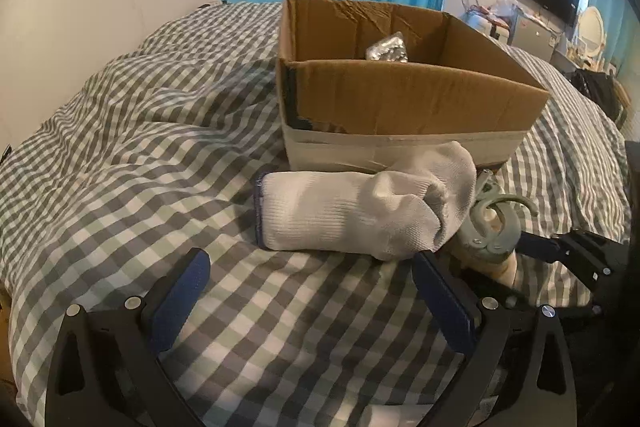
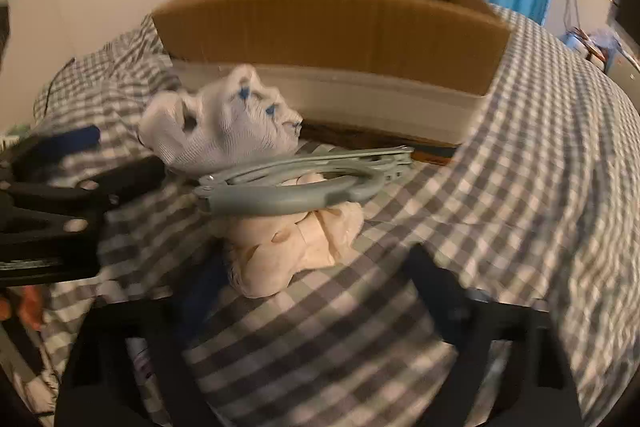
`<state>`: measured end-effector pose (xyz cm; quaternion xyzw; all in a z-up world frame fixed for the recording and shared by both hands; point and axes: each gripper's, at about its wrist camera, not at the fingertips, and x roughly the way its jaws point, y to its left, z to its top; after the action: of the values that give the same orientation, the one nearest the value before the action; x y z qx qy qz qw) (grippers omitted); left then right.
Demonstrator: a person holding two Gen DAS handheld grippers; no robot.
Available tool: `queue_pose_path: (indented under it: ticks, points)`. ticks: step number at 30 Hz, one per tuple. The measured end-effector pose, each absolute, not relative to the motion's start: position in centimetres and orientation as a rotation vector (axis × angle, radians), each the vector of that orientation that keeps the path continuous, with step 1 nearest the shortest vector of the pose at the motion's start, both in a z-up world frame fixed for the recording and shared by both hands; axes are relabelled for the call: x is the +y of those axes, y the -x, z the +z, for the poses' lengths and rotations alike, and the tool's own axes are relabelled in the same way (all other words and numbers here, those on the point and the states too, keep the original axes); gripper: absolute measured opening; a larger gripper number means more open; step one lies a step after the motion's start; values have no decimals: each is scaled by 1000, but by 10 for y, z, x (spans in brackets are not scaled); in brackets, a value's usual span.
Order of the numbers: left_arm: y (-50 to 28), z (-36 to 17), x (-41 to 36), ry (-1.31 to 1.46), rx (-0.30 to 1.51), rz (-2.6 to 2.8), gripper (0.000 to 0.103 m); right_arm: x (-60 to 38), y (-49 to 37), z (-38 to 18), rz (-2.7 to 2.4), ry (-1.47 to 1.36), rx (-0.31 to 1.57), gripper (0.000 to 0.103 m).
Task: Organize objects
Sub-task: 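Grasp the white socks with left tool while right tool grasps white cloth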
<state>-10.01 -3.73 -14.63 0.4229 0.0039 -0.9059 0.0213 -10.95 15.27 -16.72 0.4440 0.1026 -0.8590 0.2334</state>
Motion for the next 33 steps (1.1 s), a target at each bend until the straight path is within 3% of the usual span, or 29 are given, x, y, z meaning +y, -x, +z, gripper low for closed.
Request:
queue_pose_path:
  ticks: [4, 7, 13, 24, 33]
  points:
    - [104, -146, -24, -1355, 29, -2830, 103, 164, 107, -163, -2364, -1186, 230, 28]
    - [113, -145, -9, -1334, -22, -2865, 103, 183, 102, -152, -2384, -1164, 159, 18]
    - [134, -154, 9, -1303, -124, -2888, 103, 218, 95, -133, -2478, -1163, 183, 15]
    - [118, -154, 3, -1311, -72, -2941, 65, 238, 86, -120, -2552, -1169, 112, 15]
    - [92, -127, 3, -1301, 29, -3007, 60, 249, 68, -94, -2605, -1115, 82, 15]
